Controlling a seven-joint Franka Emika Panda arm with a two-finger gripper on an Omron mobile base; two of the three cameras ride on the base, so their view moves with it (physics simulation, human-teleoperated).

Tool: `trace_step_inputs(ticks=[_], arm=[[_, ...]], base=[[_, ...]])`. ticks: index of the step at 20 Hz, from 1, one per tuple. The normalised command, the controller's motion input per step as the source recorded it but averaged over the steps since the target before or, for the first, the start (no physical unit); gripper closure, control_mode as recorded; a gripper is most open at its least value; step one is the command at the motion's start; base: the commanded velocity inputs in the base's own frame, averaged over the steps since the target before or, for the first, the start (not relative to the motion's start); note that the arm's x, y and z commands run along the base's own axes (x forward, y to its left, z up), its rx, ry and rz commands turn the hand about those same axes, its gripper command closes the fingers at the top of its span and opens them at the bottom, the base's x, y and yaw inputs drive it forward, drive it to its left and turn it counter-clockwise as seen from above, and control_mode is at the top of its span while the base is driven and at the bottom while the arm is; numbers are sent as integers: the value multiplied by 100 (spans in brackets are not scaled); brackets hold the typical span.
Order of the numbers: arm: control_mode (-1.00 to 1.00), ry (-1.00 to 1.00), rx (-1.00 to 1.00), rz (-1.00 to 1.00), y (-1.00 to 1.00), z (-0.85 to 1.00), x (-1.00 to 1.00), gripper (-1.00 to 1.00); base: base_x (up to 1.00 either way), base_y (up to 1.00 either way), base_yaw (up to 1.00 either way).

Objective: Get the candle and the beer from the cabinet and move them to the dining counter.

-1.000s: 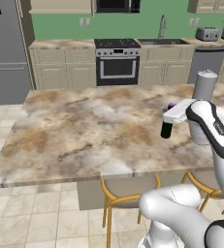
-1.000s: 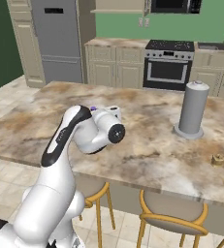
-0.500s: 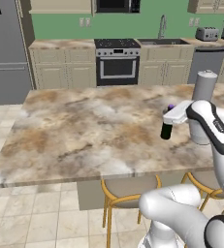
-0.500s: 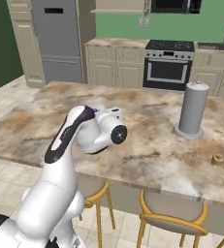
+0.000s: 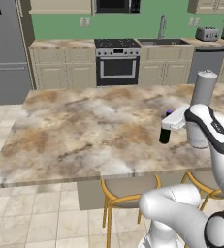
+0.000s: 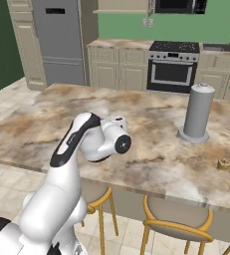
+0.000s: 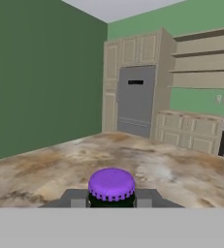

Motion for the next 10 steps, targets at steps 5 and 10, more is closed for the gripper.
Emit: trace_step_inputs(ticks=[5,10], arm=[[-100,0,0,0,0,-25,13,100],[-100,0,0,0,0,-27,14,100]], base=[[0,0,0],[0,0,0]])
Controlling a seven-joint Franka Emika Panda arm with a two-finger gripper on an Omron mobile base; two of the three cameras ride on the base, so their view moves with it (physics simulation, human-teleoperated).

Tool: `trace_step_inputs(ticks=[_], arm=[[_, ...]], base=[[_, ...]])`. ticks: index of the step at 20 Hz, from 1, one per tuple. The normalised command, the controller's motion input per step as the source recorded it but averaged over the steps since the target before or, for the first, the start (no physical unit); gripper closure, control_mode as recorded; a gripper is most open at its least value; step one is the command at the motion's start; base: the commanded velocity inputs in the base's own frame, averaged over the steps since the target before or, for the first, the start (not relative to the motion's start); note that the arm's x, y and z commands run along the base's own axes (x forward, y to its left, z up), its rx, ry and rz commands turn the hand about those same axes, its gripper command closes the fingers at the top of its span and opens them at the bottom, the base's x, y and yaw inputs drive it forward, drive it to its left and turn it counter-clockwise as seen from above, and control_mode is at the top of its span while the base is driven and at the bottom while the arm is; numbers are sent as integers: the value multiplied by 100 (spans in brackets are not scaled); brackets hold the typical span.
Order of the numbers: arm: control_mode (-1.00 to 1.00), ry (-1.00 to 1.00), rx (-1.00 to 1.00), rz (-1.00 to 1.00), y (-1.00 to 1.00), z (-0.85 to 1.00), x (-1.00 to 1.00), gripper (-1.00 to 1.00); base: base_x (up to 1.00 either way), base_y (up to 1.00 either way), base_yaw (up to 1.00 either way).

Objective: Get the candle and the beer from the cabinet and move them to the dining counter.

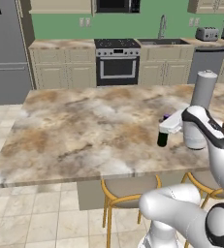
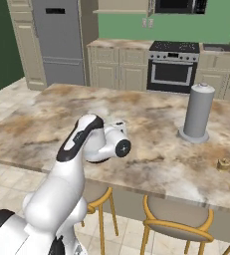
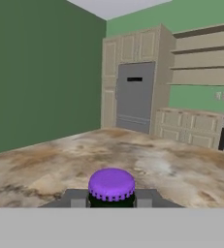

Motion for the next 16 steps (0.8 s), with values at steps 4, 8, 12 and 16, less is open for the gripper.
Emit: trace_step_inputs(ticks=[4,8,12,16], arm=[[-100,0,0,0,0,-31,16,100],[-100,0,0,0,0,-33,17,100],[-100,0,0,0,0,-35,13,100],[-100,0,0,0,0,-35,14,100]], base=[[0,0,0],[0,0,0],[0,0,0],[0,0,0]])
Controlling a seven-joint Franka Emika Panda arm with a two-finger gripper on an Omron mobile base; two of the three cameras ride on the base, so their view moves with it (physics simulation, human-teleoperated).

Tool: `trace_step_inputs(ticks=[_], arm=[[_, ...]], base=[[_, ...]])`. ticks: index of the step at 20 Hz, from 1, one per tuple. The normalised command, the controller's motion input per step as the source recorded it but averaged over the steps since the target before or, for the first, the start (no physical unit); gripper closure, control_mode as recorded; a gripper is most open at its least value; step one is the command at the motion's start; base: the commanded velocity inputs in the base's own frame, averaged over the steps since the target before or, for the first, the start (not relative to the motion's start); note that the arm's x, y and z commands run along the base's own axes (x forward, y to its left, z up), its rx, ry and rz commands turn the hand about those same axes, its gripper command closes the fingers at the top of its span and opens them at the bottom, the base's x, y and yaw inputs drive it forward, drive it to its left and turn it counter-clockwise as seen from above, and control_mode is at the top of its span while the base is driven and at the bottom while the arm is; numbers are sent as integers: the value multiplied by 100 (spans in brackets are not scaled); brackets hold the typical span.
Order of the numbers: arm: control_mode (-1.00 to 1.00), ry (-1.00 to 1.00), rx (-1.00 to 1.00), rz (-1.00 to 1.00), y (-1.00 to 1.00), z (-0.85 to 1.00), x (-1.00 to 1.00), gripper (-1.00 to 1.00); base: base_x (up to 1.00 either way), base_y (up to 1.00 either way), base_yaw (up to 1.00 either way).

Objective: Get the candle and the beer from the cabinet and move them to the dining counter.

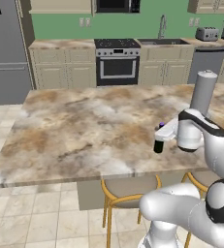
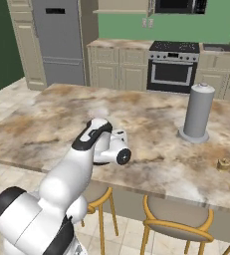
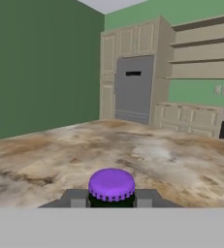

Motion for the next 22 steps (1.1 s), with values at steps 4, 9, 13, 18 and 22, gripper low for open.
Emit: trace_step_inputs(ticks=[4,9,13,18,22], arm=[[-100,0,0,0,0,-29,13,100],[-100,-1,0,0,0,-12,12,100],[-100,-2,0,0,0,-4,14,100],[-100,0,0,0,0,0,33,100],[-100,0,0,0,0,0,28,100]], base=[[0,0,0],[0,0,0],[0,0,0],[0,0,0],[0,0,0]])
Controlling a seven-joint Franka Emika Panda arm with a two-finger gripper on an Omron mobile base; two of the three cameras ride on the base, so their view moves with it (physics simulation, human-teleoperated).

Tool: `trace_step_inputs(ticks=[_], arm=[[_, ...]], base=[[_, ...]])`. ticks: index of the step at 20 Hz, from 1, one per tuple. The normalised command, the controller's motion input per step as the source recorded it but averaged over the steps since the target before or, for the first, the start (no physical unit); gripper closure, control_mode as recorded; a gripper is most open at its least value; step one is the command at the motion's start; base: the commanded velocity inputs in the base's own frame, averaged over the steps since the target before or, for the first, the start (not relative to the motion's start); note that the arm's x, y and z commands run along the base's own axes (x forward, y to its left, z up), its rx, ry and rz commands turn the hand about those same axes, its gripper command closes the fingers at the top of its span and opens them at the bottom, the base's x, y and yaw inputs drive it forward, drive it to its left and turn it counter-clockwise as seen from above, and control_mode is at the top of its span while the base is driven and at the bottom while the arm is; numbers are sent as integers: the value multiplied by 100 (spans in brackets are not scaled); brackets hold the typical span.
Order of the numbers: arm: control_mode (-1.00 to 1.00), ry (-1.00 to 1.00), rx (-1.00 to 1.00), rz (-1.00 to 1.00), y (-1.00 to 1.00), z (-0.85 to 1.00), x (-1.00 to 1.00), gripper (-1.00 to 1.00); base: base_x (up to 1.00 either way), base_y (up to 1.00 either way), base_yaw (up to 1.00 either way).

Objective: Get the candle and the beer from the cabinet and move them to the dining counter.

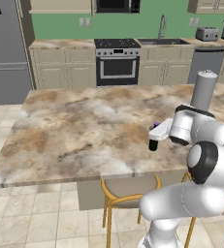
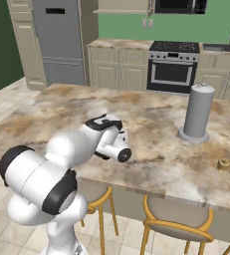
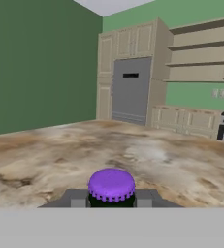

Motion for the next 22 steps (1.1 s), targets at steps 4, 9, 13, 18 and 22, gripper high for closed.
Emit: trace_step_inputs(ticks=[4,9,13,18,22], arm=[[-100,0,0,0,0,-1,25,100],[-100,0,0,0,0,-15,7,100],[-100,0,0,0,0,-30,0,100],[-100,0,0,0,0,-28,0,100],[-100,0,0,0,0,-20,0,100]], base=[[0,0,0],[0,0,0],[0,0,0],[0,0,0],[0,0,0]])
